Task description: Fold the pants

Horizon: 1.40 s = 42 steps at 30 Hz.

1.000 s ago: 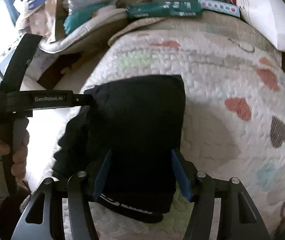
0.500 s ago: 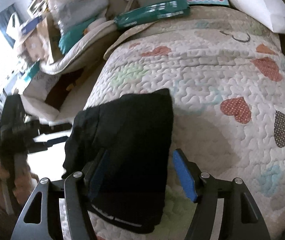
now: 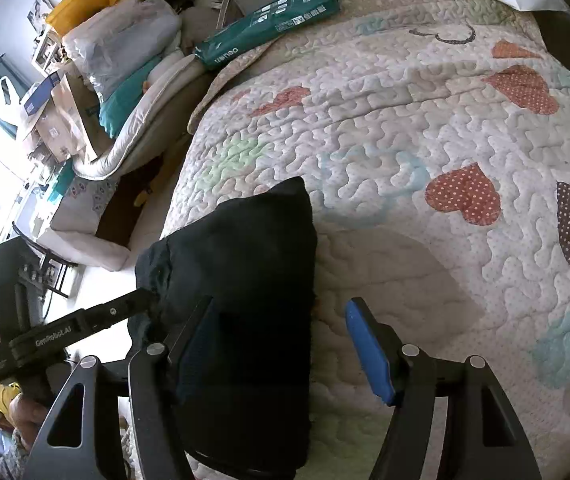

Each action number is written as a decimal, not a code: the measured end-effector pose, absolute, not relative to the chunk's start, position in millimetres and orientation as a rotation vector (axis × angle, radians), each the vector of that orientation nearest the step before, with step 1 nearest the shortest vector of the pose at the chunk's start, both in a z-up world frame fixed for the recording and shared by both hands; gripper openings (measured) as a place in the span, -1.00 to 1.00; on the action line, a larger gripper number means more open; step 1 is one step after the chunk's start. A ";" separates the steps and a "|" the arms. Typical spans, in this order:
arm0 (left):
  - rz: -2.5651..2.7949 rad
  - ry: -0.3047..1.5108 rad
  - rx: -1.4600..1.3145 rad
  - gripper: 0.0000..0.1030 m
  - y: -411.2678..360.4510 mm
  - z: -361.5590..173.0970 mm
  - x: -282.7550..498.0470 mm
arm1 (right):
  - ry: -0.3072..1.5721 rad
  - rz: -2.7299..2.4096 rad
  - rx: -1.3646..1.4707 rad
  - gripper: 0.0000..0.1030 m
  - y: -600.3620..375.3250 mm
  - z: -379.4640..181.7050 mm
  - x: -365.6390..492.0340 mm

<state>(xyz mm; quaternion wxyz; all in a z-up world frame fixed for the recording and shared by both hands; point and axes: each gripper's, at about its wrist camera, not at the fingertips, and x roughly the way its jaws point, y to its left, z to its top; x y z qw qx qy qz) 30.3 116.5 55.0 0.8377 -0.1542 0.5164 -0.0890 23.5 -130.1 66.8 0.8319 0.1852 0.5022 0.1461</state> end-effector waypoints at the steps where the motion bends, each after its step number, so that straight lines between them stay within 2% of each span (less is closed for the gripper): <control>1: -0.174 1.079 -0.293 0.25 115.0 57.3 28.9 | 1.065 0.307 0.398 0.39 -129.9 66.6 24.2; 11: -0.116 0.994 -0.055 0.25 93.2 71.1 17.0 | 1.064 0.331 0.360 0.39 -120.1 64.3 27.7; 42: -0.088 0.997 -0.075 0.25 101.9 69.2 17.1 | 1.075 0.348 0.372 0.47 -116.9 53.1 36.3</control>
